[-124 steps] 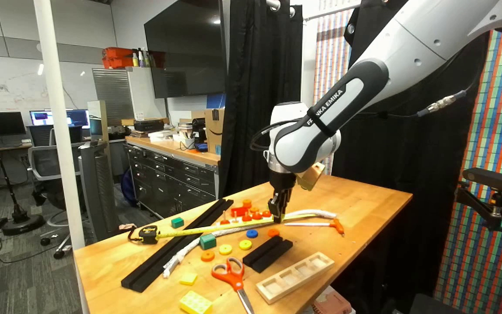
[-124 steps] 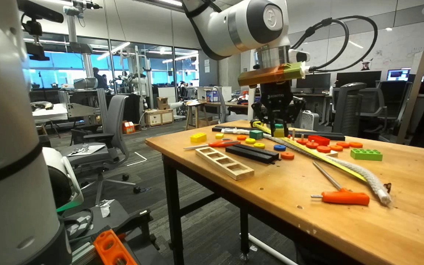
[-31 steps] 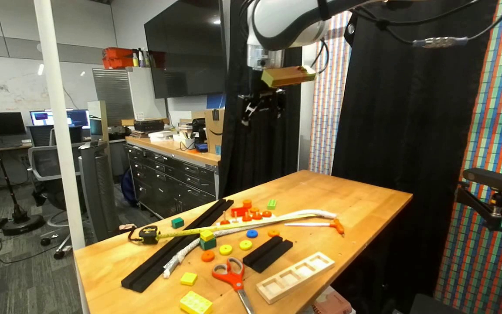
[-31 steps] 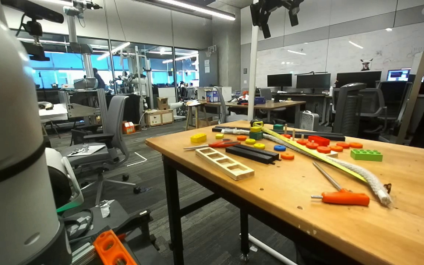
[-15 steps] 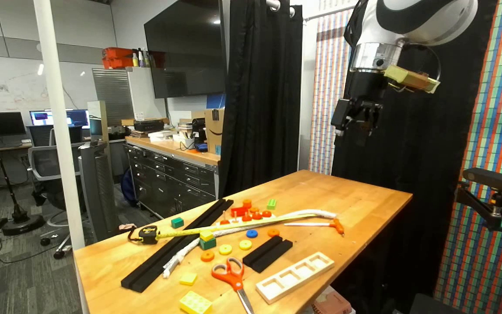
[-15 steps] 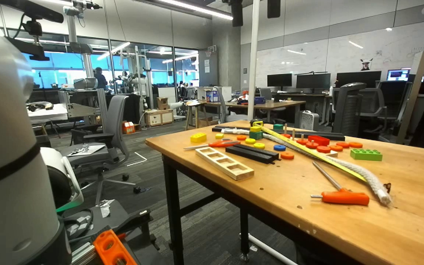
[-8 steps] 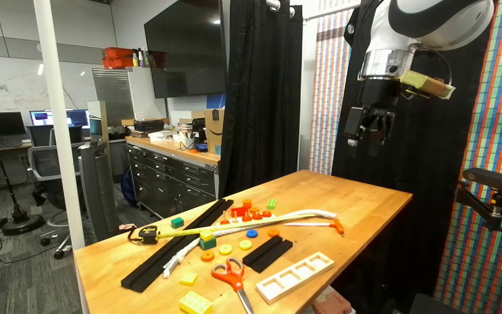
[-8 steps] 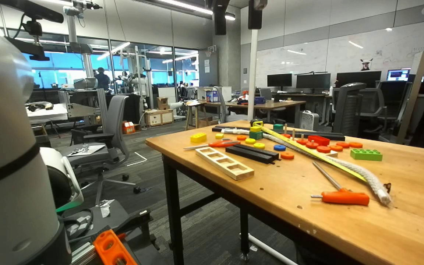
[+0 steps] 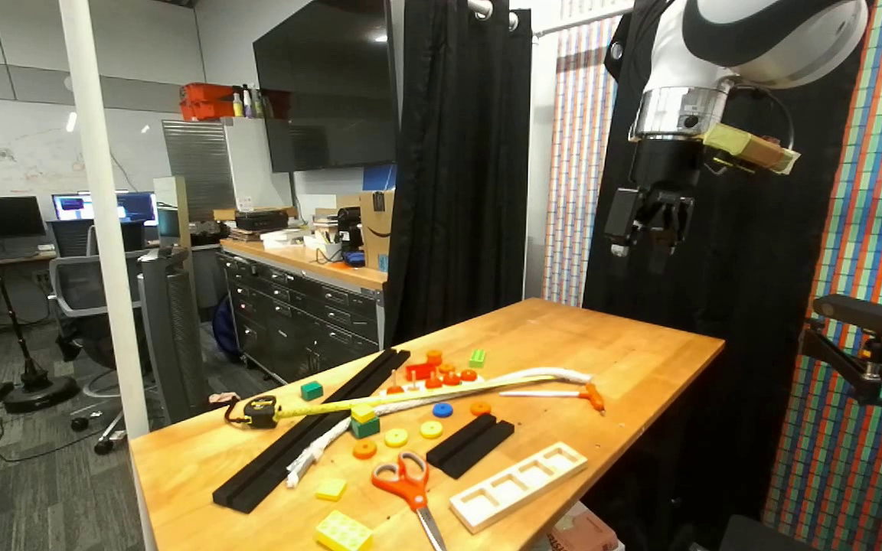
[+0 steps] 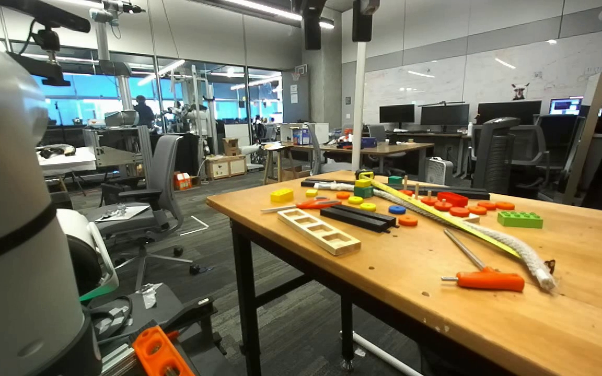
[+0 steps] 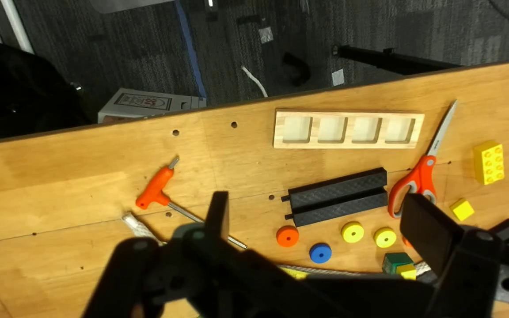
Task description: Pick up the yellow block on the right side of the table and put it on top of the green block on the left
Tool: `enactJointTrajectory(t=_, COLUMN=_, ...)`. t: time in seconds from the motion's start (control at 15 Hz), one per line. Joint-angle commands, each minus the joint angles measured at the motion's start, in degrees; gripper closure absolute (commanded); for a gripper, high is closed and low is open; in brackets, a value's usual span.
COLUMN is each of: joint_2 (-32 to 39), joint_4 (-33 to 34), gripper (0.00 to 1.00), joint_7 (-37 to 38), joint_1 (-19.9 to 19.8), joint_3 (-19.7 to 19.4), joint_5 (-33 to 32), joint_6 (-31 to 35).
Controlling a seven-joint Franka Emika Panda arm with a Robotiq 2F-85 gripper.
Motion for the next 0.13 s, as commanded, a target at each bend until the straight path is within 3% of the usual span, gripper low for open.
enactJointTrajectory(t=0.0, joint_2=0.13, joint_4=0.19, gripper=0.0, joint_7=-0.33, joint_1=-0.54, joint_3=0.37, joint_5=0.31, joint_6=-0.18)
enactJointTrajectory(t=0.07, joint_2=0.13, joint_4=0.19, gripper=0.0, joint_7=-0.33, joint_1=-0.54, joint_3=0.37, joint_5=0.31, joint_6=-0.18)
